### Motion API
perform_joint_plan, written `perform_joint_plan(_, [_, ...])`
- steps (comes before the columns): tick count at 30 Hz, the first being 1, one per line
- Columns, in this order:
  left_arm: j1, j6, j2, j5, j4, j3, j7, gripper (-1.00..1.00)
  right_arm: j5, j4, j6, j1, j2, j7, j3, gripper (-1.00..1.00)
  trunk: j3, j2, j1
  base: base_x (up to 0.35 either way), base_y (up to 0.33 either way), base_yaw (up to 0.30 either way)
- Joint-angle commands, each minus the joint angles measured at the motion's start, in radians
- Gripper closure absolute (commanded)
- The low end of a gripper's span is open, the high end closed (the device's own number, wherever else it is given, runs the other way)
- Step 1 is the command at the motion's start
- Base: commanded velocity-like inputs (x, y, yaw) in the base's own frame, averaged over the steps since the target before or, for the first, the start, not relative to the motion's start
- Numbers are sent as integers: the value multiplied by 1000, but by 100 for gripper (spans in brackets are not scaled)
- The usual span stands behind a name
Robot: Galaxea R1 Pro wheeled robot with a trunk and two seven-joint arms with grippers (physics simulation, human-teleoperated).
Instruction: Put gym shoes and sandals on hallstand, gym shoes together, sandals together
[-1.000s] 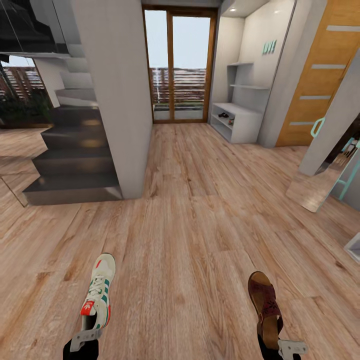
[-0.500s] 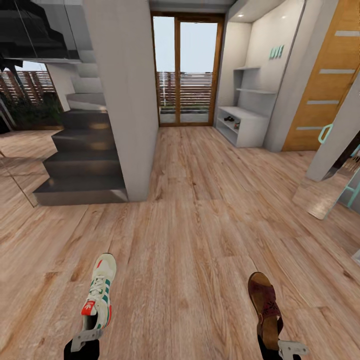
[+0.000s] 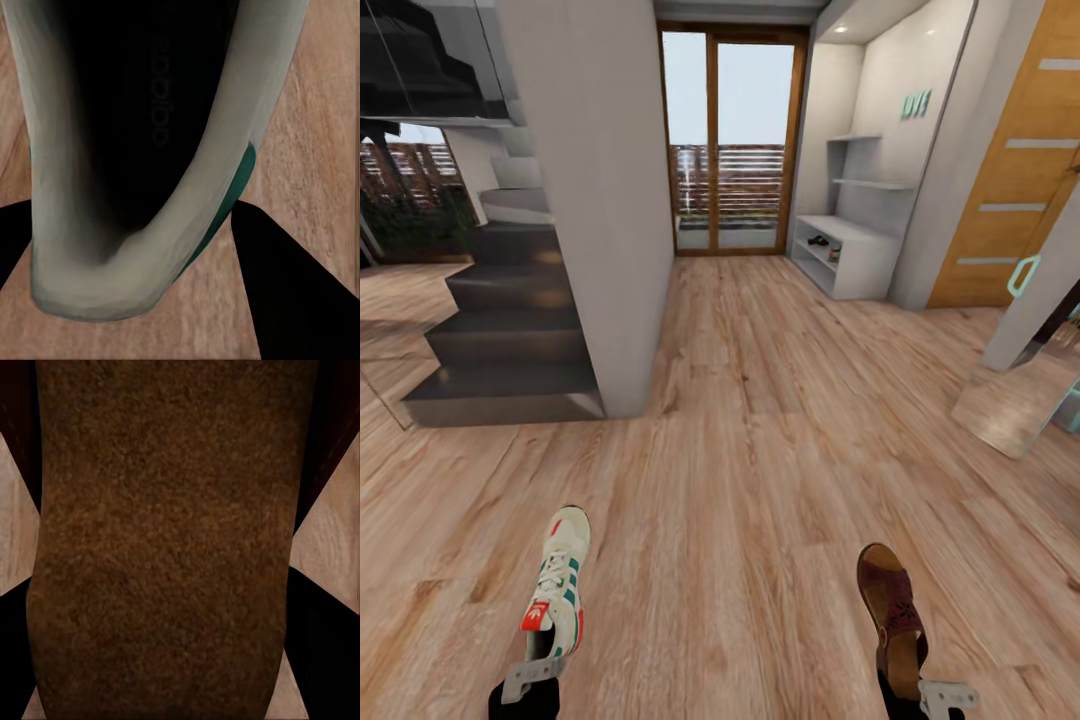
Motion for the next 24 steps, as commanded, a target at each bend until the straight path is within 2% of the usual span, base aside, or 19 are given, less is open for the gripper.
perform_joint_plan(1, [-1, -3, -1, -6, 0, 6, -8, 100, 10, 1, -4, -1, 1, 7, -7, 100, -1, 0, 0, 338, -140, 0])
perform_joint_plan(16, [-1, -5, -2, -5, 36, 6, -6, 100, 12, 3, -3, -1, 2, 7, -6, 100, -1, 0, 0, 339, -142, 0])
perform_joint_plan(20, [-1, -52, -1, -6, 42, 6, -2, 100, 10, 2, -5, -1, 4, 4, -7, 100, -1, 0, 0, 339, -143, 0])
perform_joint_plan(24, [-1, -69, -1, -5, 43, 6, 1, 100, 9, 2, -6, -1, 5, 2, -9, 100, -1, 0, 0, 339, -141, 0])
